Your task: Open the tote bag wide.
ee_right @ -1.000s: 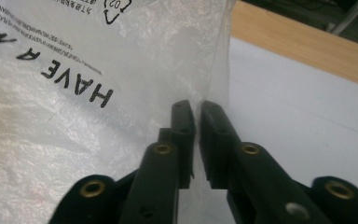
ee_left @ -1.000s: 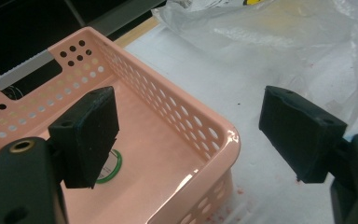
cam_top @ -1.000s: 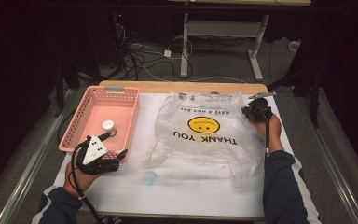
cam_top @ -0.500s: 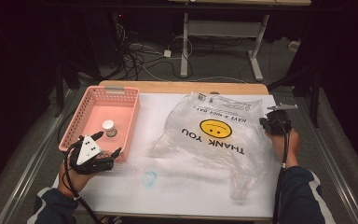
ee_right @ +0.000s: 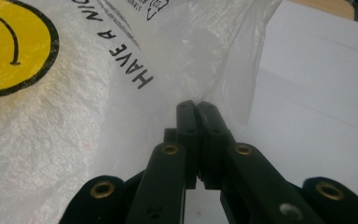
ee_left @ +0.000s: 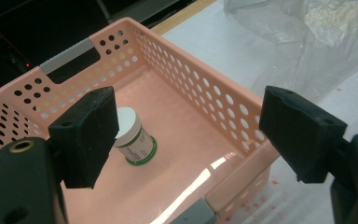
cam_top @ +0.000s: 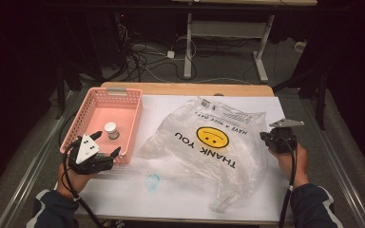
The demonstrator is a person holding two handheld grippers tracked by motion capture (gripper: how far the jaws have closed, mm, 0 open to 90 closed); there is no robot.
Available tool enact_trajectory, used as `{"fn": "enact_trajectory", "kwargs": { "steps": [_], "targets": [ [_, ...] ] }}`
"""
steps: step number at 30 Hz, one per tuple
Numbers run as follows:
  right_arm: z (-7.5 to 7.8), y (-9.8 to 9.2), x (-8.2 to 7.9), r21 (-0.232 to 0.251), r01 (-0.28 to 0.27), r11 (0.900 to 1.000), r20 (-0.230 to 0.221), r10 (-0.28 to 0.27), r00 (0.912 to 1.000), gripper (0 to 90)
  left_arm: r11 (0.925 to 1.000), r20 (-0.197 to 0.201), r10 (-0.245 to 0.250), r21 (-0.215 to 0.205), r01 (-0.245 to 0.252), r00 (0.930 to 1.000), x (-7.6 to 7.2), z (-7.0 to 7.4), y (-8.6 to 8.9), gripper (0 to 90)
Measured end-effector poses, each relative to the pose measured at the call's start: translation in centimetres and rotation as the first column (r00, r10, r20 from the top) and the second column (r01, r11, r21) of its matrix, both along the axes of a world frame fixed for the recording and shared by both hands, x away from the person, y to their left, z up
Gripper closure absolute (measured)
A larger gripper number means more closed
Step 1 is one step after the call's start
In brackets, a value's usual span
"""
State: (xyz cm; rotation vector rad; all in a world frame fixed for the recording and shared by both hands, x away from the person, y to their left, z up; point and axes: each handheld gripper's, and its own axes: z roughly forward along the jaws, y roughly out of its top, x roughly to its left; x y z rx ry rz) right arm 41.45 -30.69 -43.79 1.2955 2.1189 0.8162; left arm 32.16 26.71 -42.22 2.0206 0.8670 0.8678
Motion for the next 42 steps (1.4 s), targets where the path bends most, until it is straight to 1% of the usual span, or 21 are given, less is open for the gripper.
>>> {"fn": "enact_trajectory", "kwargs": {
  "steps": [6, 11, 13, 15, 21, 24, 25, 26, 27, 28, 29, 30, 31, 32, 36, 37, 38, 39, 40, 41, 42],
  "targets": [
    [0.3, 0.2, -0.7, -0.007, -0.018, 1.0, 0.004, 0.018, 0.9998, 81.0, 0.999, -0.025, 0.033, 0.031, -0.032, 0.9991, 1.4, 0.6, 0.4, 19.1],
    [1.5, 0.7, -1.5, -0.001, -0.033, 0.999, 0.056, 0.033, 0.9979, 71.0, 0.9972, -0.034, 0.056, 0.051, -0.054, 0.9978, 3.0, 1.4, 1.1, 19.2],
    [2.2, 1.3, -2.0, -0.007, -0.04, 0.999, 0.091, 0.041, 0.995, 60.7, 0.9975, -0.061, 0.054, 0.048, -0.051, 0.9966, 3.9, 1.8, 1.4, 19.2],
    [2.4, 1.6, -2.3, -0.013, -0.047, 0.999, 0.106, 0.048, 0.9932, 58.5, 0.9979, -0.078, 0.058, 0.033, -0.056, 0.9952, 4.8, 1.9, 1.8, 19.2],
    [3.9, 3.3, -3.7, -0.048, -0.092, 0.995, 0.22, 0.1, 0.9703, 45.0, 0.9981, -0.148, 0.047, 0.048, -0.04, 0.9879, 7.5, 2.6, 2.0, 19.2],
    [4.6, 4.0, -4.5, -0.006, -0.166, 0.986, 0.264, 0.162, 0.9508, 43.1, 0.9969, -0.2, 0.042, 0.074, -0.027, 0.9789, 9.0, 2.6, 1.8, 19.2],
    [5.0, 5.2, -5.2, -0.013, -0.247, 0.969, 0.279, 0.24, 0.9298, 41.9, 0.9958, -0.216, 0.046, 0.088, -0.027, 0.9753, 9.5, 2.4, 1.6, 19.3],
    [5.0, 5.2, -5.2, -0.013, -0.247, 0.969, 0.279, 0.24, 0.9298, 41.9, 0.9937, -0.239, 0.056, 0.107, -0.031, 0.9694, 10.0, 2.2, 1.5, 19.3],
    [5.1, 7.0, -6.1, -0.035, -0.323, 0.946, 0.273, 0.32, 0.9074, 40.8, 0.9912, -0.272, 0.076, 0.125, -0.043, 0.9592, 10.6, 1.9, 1.5, 20.1],
    [5.1, 7.0, -6.1, -0.035, -0.323, 0.946, 0.273, 0.32, 0.9074, 40.8, 0.9912, -0.313, 0.087, 0.122, -0.051, 0.9456, 11.2, 1.6, 1.6, 20.1],
    [5.0, 9.1, -6.7, -0.07, -0.398, 0.915, 0.239, 0.403, 0.8837, 39.8, 0.9936, -0.346, 0.077, 0.105, -0.043, 0.9351, 11.8, 1.4, 1.8, 19.9],
    [4.8, 10.2, -7.1, -0.082, -0.431, 0.899, 0.224, 0.438, 0.8707, 39.0, 0.9939, -0.371, 0.073, 0.104, -0.037, 0.9259, 12.2, 1.1, 1.9, 20.2],
    [4.7, 11.2, -7.5, -0.077, -0.475, 0.876, 0.215, 0.48, 0.8505, 39.0, 0.9921, -0.39, 0.081, 0.121, -0.036, 0.9173, 12.5, 0.8, 1.9, 20.2],
    [4.7, 11.2, -7.5, -0.077, -0.475, 0.876, 0.215, 0.48, 0.8505, 39.0, 0.9906, -0.408, 0.084, 0.133, -0.032, 0.909, 12.9, 0.6, 1.9, 20.2],
    [3.7, 14.9, -9.2, -0.099, -0.61, 0.786, 0.153, 0.617, 0.7716, 36.4, 0.9911, -0.447, 0.072, 0.132, -0.014, 0.8918, 13.6, 0.1, 2.0, 21.7],
    [3.2, 16.4, -9.8, -0.113, -0.65, 0.752, 0.12, 0.659, 0.7423, 35.2, 0.9892, -0.452, 0.085, 0.145, -0.021, 0.888, 13.7, -0.1, 1.9, 21.7],
    [3.2, 16.4, -9.8, -0.113, -0.65, 0.752, 0.12, 0.659, 0.7423, 35.2, 0.9887, -0.468, 0.084, 0.149, -0.015, 0.88, 13.8, -0.3, 1.8, 21.7],
    [2.7, 17.4, -10.2, -0.139, -0.678, 0.722, 0.082, 0.691, 0.7183, 34.8, 0.9873, -0.476, 0.083, 0.158, -0.007, 0.8757, 14.0, -0.4, 1.7, 24.3],
    [2.7, 17.4, -10.2, -0.139, -0.678, 0.722, 0.082, 0.691, 0.7183, 34.8, 0.9859, -0.483, 0.089, 0.167, -0.008, 0.8709, 14.1, -0.5, 1.7, 24.3],
    [2.3, 17.9, -10.3, -0.155, -0.687, 0.71, 0.065, 0.702, 0.7096, 34.0, 0.9841, -0.491, 0.094, 0.177, -0.007, 0.8662, 14.2, -0.6, 1.6, 24.5],
    [2.0, 18.2, -10.3, -0.174, -0.688, 0.704, 0.047, 0.704, 0.7084, 33.6, 0.9816, -0.5, 0.103, 0.191, -0.007, 0.86, 14.3, -0.8, 1.5, 25.7]
  ]
}}
